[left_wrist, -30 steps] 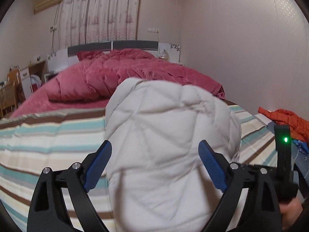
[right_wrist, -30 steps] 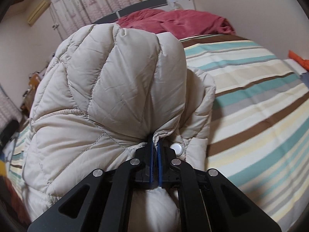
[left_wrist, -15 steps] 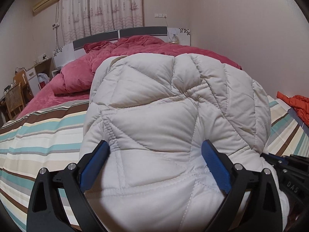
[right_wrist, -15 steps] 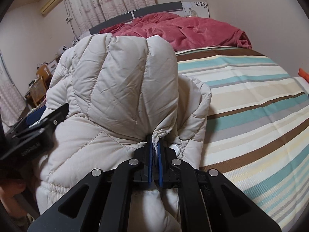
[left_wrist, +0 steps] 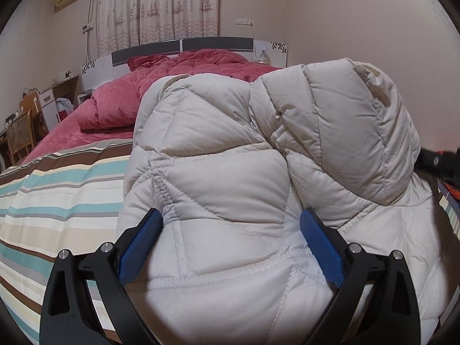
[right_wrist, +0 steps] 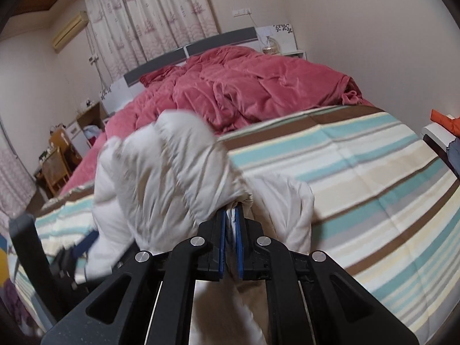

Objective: Fold large clothes

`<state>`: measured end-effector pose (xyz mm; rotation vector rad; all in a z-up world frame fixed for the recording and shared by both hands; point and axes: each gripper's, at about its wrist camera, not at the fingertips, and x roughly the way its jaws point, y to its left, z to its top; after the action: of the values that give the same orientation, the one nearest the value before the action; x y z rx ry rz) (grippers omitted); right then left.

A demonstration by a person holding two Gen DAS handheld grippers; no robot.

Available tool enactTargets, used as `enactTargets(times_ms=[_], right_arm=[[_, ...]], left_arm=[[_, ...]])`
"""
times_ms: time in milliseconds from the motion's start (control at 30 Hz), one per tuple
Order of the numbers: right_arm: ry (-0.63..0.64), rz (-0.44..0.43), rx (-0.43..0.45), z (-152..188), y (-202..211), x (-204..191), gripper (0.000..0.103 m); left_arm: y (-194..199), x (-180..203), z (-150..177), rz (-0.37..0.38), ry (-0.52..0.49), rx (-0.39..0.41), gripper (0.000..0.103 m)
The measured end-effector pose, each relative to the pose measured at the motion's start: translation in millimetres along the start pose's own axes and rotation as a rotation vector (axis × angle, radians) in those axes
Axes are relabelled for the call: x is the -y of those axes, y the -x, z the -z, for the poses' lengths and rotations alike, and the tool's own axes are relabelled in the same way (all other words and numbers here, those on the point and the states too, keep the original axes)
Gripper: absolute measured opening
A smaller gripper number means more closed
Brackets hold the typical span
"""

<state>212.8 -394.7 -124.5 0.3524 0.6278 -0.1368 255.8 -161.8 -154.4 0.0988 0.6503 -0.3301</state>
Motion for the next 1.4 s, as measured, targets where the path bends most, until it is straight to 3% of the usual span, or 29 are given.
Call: enactTargets(times_ms=[100, 200, 300, 333, 467, 600, 700, 833, 1167, 1400], right_arm=[[-0.051, 0.003, 0.035, -3, 11, 6, 0.006], [-0.054, 0.065, 0.103, 3, 34, 8, 0.006], [-0.044, 0.042, 0.159, 3, 46, 7, 0.006], [-0.019, -0.008, 0.154, -1, 43, 1, 0.006], [0.105, -0.057, 0.141, -20, 19, -31, 0.006], [0.208, -0.020, 0.096, -31, -20, -48, 0.006], [0.175, 0.010, 0.032, -30, -54, -35, 0.006], [0.065, -0.018, -0.070, -17, -95, -8, 0.006], [0.137, 0.078, -0.126, -1, -135, -14, 0.005], [0.115, 0.073, -0.117, -2, -133, -10, 0.006]], left_arm=[[0, 1, 2, 0.007, 0.001, 0.005, 0.096], [-1, -2, 2, 0.009, -0.004, 0.012, 0.097], [-3, -4, 3, 0.009, 0.002, 0.019, 0.097], [-3, -4, 3, 0.008, 0.000, 0.019, 0.097], [-2, -6, 3, 0.021, 0.008, 0.017, 0.097], [-2, -10, 4, 0.025, 0.014, 0.020, 0.097], [-3, -11, 4, 0.035, 0.023, 0.025, 0.097], [-6, -9, 3, 0.046, 0.034, 0.028, 0.097], [0, -9, -2, 0.022, 0.050, 0.029, 0.097], [-7, -51, -43, -0.057, 0.261, 0.007, 0.097]])
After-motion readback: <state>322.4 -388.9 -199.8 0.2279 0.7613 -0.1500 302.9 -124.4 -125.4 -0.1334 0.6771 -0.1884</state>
